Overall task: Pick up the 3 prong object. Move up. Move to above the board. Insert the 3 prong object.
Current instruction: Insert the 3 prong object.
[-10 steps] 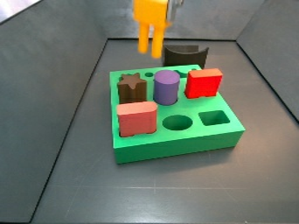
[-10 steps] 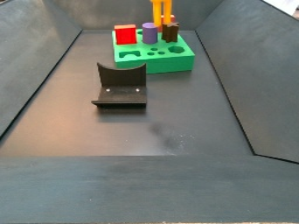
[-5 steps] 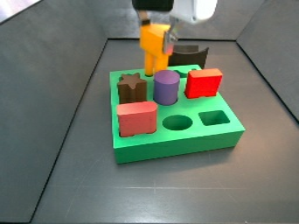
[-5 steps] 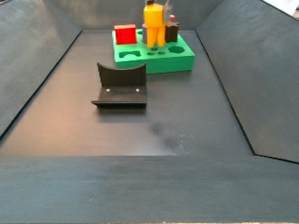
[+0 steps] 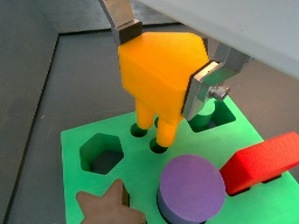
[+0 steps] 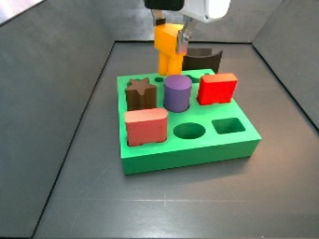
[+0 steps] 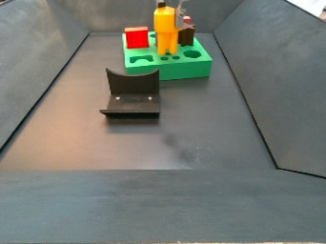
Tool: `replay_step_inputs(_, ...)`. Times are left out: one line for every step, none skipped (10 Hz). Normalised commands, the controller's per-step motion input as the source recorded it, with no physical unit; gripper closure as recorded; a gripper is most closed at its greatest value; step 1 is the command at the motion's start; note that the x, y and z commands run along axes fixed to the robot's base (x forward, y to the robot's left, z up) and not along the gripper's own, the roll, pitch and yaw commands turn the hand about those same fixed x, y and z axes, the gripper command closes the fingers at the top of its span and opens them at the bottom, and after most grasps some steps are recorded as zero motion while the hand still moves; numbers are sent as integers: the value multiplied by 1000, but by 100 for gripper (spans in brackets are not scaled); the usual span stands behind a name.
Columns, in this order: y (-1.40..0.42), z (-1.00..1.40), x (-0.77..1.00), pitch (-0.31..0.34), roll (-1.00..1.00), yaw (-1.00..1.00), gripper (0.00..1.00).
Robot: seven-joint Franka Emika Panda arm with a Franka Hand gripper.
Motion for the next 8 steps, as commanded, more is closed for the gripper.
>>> replay_step_inputs(-20,-171,-83,0,0,-94,100)
replay_step_inputs(26,-151,-17,31,13,-111,100)
replay_step_inputs(74,-149,-34,27,0,-94,100)
replay_step_inputs(0,-154,0,17,0,-54,100)
replay_step_inputs(0,-177,-63,0,0,-63,100)
replay_step_inputs(0,-177,-14,0,0,-69,100)
replay_step_inputs(0,-249,23,0,-7,-71,100)
replay_step_inputs(14,-351,80,0,0,0,100)
